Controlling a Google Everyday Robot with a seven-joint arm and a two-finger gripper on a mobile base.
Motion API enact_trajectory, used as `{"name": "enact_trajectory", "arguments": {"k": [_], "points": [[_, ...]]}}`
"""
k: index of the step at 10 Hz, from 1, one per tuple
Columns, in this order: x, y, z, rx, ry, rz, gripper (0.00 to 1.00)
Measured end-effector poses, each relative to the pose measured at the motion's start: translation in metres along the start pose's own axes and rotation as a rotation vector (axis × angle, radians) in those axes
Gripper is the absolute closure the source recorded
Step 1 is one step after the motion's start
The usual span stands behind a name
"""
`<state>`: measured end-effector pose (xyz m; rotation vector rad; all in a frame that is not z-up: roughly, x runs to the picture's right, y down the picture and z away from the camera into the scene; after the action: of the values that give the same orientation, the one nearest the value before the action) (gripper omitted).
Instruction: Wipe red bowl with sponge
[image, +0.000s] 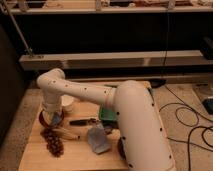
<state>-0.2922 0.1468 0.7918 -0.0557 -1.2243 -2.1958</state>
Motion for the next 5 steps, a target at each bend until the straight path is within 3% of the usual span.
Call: {"name": "enact_trajectory", "arguments": {"k": [5], "points": [[0.019,0.019,-0.018,-0.02,0.019,0.016,0.96]]}}
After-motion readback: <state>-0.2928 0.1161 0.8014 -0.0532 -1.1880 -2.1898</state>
